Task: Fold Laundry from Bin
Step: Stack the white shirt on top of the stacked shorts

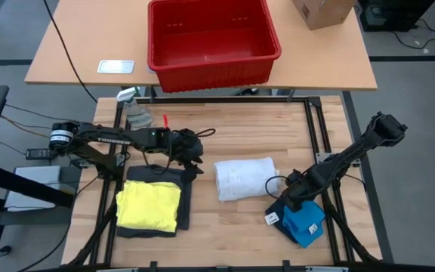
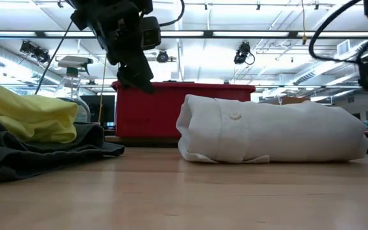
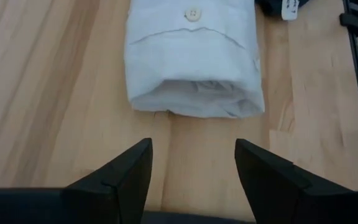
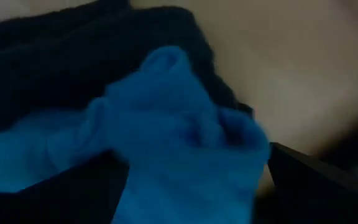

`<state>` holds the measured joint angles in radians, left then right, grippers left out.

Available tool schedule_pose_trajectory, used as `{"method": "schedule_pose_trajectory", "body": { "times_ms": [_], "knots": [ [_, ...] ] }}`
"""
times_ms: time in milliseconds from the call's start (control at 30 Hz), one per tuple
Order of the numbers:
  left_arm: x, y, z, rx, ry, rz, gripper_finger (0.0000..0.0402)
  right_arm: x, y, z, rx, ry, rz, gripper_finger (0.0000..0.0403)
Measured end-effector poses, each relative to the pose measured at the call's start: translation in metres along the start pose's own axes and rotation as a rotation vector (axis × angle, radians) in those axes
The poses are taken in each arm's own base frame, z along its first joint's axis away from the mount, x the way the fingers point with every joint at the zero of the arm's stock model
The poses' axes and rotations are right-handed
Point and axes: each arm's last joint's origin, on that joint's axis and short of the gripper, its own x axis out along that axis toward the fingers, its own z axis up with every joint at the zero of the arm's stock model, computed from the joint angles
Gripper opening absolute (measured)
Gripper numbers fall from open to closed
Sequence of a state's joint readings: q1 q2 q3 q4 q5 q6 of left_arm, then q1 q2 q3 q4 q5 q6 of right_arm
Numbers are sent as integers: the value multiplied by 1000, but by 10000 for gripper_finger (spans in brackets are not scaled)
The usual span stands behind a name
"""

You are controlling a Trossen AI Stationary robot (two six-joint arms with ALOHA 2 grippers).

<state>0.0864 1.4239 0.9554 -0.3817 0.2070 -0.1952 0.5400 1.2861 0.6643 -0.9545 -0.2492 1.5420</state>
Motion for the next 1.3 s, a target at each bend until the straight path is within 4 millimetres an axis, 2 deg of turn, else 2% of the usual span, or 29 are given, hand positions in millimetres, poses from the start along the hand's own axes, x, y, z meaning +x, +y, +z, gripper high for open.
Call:
{"method": "schedule_pose_trajectory", "body": {
  "times_ms": [200,367,500,800,1000,1033,1300],
  "knots": [
    [0,1,1,-35,-4,2,234,37,-1,11,30,14,211,391],
    [-1,6,4,-76,-32,16,234,41,-4,12,60,22,215,384],
    [-3,16,10,-117,-95,47,234,40,-4,12,37,12,212,336],
    [-2,42,21,-258,-194,80,234,41,2,9,-43,-29,281,171],
    [0,48,22,-295,-200,88,234,39,9,7,-73,-36,355,63],
    [0,48,22,-297,-199,89,234,39,10,7,-74,-37,358,52],
    [0,49,22,-326,-209,103,233,35,15,6,-103,-59,379,51]
  ]
}}
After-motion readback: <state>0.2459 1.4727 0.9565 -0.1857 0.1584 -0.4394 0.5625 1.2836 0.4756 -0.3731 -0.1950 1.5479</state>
